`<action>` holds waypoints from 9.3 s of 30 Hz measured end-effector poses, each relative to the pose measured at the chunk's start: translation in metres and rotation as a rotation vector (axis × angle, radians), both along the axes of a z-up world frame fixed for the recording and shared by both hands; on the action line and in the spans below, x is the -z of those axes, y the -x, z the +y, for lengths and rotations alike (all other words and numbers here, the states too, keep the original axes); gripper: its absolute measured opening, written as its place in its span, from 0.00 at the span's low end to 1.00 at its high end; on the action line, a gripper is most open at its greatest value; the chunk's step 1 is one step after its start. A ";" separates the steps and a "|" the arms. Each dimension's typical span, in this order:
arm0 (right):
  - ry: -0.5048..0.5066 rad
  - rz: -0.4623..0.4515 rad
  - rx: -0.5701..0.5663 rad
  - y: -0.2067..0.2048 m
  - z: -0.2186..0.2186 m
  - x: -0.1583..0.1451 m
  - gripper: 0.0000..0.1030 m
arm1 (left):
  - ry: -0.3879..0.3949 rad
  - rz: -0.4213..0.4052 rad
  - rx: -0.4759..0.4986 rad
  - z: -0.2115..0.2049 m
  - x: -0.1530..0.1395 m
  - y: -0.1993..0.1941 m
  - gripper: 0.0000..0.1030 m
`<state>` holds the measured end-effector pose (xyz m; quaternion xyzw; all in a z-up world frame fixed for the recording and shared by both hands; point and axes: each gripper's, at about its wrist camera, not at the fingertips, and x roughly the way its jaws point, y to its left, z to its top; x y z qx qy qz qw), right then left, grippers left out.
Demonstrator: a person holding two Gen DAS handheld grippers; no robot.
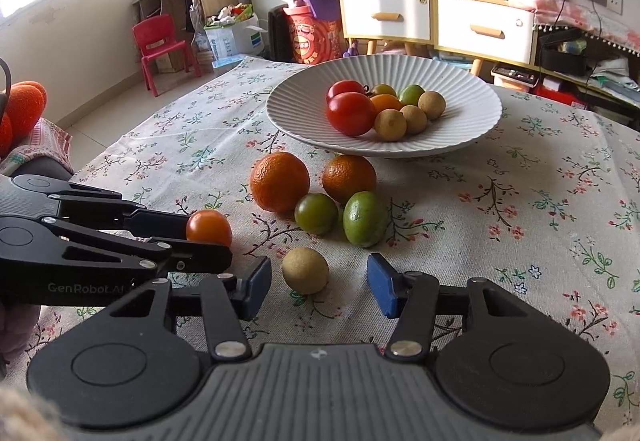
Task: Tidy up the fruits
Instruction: 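Grasp an orange tomato with the left tool while the right tool grasps a brown fruit, then carry the orange tomato and brown fruit in both tools over the white plate, then open both tools to release the two fruits into the plate, then withdraw both open tools back toward the remaining oranges and limes, then grasp the large orange with the left tool while the right tool grasps a lime, then carry the orange and lime in both tools over the white plate, then open both tools to drop the orange and lime into the plate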
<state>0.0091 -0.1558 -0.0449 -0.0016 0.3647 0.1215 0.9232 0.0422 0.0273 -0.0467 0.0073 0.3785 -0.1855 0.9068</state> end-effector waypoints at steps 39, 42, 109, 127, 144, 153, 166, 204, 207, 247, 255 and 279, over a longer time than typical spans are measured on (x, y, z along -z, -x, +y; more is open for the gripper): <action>-0.066 -0.078 0.066 -0.011 -0.019 -0.033 0.22 | 0.067 -0.069 0.000 -0.010 -0.044 -0.012 0.28; -0.063 -0.093 0.081 -0.019 -0.024 -0.038 0.22 | 0.061 -0.099 -0.002 -0.014 -0.052 -0.019 0.28; -0.144 0.021 0.228 -0.118 -0.045 -0.052 0.52 | 0.087 -0.102 0.041 0.011 -0.046 -0.130 0.75; -0.029 -0.053 0.152 -0.029 -0.034 -0.061 0.91 | -0.025 -0.096 -0.012 0.009 -0.052 -0.060 0.93; 0.071 -0.065 0.087 0.002 -0.021 -0.026 0.98 | 0.001 -0.018 -0.121 0.021 -0.003 -0.032 0.93; 0.127 -0.014 0.050 -0.002 -0.012 0.002 0.96 | -0.038 -0.069 -0.106 0.007 0.003 -0.035 0.93; 0.154 -0.036 0.063 -0.005 -0.013 0.012 0.87 | -0.095 -0.094 -0.083 -0.005 0.013 -0.038 0.93; 0.070 -0.036 0.007 -0.018 -0.005 -0.002 0.22 | 0.023 -0.054 -0.005 -0.014 0.002 -0.043 0.31; 0.039 -0.021 0.012 -0.017 -0.007 -0.004 0.22 | 0.030 -0.047 -0.005 -0.013 0.000 -0.040 0.30; -0.130 -0.042 0.196 -0.038 -0.051 -0.037 0.22 | 0.025 -0.156 -0.060 -0.010 -0.042 -0.062 0.30; -0.095 -0.067 0.195 -0.056 -0.054 -0.043 0.22 | -0.028 -0.169 -0.038 -0.009 -0.046 -0.089 0.30; 0.046 -0.037 0.169 -0.098 -0.038 -0.024 0.23 | -0.095 -0.155 0.020 -0.019 -0.030 -0.106 0.31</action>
